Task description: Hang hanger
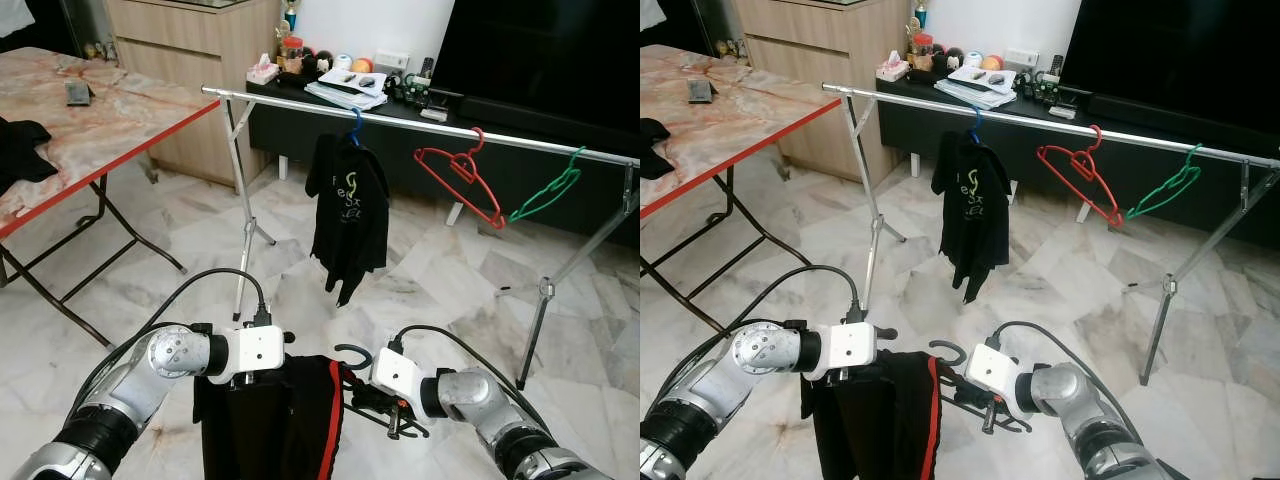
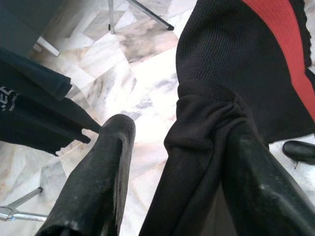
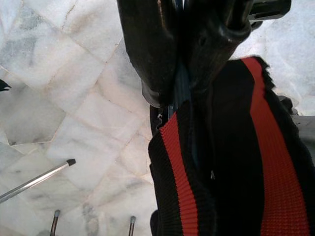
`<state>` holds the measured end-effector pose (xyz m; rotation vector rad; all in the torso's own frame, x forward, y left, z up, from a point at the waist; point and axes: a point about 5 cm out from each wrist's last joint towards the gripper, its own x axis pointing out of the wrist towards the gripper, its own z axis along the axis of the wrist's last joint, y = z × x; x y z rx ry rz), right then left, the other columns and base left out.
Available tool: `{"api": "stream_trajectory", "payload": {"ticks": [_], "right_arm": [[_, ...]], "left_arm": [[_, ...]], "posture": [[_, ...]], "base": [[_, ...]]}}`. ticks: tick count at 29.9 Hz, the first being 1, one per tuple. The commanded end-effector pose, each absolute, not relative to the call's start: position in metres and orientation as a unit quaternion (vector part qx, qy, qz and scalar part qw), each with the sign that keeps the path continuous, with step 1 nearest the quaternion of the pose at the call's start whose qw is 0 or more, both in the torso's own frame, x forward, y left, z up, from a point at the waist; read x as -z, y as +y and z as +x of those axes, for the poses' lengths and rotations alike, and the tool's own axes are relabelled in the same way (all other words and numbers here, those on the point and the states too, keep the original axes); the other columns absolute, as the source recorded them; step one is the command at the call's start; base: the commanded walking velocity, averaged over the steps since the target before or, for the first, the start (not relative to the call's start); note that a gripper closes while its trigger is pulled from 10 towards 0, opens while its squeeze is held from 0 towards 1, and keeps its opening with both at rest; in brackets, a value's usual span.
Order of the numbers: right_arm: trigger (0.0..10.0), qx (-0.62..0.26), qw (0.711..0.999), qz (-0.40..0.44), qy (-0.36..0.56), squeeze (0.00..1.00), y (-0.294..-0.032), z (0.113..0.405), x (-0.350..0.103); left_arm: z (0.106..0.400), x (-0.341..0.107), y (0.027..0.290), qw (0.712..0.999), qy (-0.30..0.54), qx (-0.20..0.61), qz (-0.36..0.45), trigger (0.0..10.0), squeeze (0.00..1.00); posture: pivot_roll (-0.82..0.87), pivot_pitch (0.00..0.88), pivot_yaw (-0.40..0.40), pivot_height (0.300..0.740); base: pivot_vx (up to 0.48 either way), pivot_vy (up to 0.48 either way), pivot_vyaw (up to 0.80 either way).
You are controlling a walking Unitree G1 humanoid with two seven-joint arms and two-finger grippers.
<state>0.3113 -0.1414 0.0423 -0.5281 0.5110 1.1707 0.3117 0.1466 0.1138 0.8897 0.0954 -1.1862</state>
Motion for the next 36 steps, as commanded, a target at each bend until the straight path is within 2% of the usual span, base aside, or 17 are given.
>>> {"api": "stream_trajectory", "payload": {"ticks": [1,4,5,6,10,15,16,19,22,23,25,30,36], "right_arm": [[0.0,-0.532,0.785,-0.232,0.216,0.0,-0.141,0.314,-0.046],[0.0,-0.519,0.797,-0.223,0.211,0.0,-0.143,0.315,-0.047],[0.0,-0.512,0.804,-0.22,0.208,0.0,-0.144,0.315,-0.047],[0.0,-0.506,0.809,-0.218,0.206,0.0,-0.144,0.316,-0.047],[0.0,-0.475,0.832,-0.204,0.199,0.0,-0.149,0.319,-0.049],[0.0,-0.458,0.846,-0.189,0.195,0.0,-0.153,0.32,-0.049],[0.0,-0.448,0.853,-0.186,0.193,0.0,-0.154,0.32,-0.049],[0.0,-0.408,0.875,-0.181,0.189,0.0,-0.156,0.325,-0.05],[0.0,-0.348,0.907,-0.15,0.182,0.0,-0.157,0.334,-0.056],[0.0,-0.348,0.907,-0.15,0.182,0.0,-0.157,0.334,-0.056],[0.0,-0.301,0.938,-0.084,0.153,0.0,-0.153,0.346,-0.07],[0.0,-0.274,0.949,-0.078,0.136,0.0,-0.142,0.357,-0.082],[0.0,-0.299,0.943,-0.066,0.129,0.0,-0.122,0.362,-0.09]], "left_arm": [[0.313,-0.122,0.145,0.728,0.026,0.539,0.423,10.0,1.0],[0.315,-0.125,0.145,0.733,0.011,0.525,0.431,10.0,1.0],[0.317,-0.128,0.146,0.74,0.004,0.516,0.43,10.0,0.25],[0.318,-0.129,0.146,0.745,-0.002,0.51,0.43,10.0,0.02],[0.325,-0.141,0.15,0.771,-0.029,0.472,0.426,10.0,0.0],[0.328,-0.148,0.157,0.789,-0.049,0.441,0.424,10.0,0.0],[0.33,-0.152,0.158,0.802,-0.064,0.422,0.419,10.0,0.0],[0.334,-0.158,0.16,0.827,-0.087,0.379,0.406,10.0,0.0],[0.34,-0.159,0.164,0.867,-0.094,0.305,0.382,10.0,0.0],[0.34,-0.159,0.164,0.867,-0.094,0.305,0.382,10.0,0.0],[0.332,-0.14,0.153,0.878,-0.065,0.322,0.346,10.0,0.0],[0.328,-0.118,0.146,0.888,-0.027,0.319,0.33,10.0,0.0],[0.333,-0.116,0.137,0.913,-0.018,0.281,0.295,10.0,0.0]], "posture": [[0.15,0.051,-0.092,0.74],[0.15,0.052,-0.094,0.74],[0.15,0.053,-0.095,0.74],[0.15,0.053,-0.095,0.74],[0.14,0.056,-0.095,0.74],[0.14,0.059,-0.096,0.74],[0.14,0.058,-0.096,0.74],[0.14,0.058,-0.095,0.74],[0.15,0.059,-0.098,0.74],[0.15,0.059,-0.098,0.74],[0.14,0.058,-0.1,0.74],[0.14,0.049,-0.099,0.74],[0.15,0.031,-0.106,0.74]], "base": [[0.0,0.0,0.0],[0.0,0.0,0.0],[0.0,0.0,0.0],[0.0,0.0,0.0],[0.0,0.0,0.0],[0.0,0.0,0.0],[0.0,0.0,0.0],[0.0,0.0,0.0],[0.0,0.0,0.0],[0.0,0.0,0.0],[0.0,0.0,0.0],[0.0,0.0,0.0],[0.0,0.0,0.0]]}}
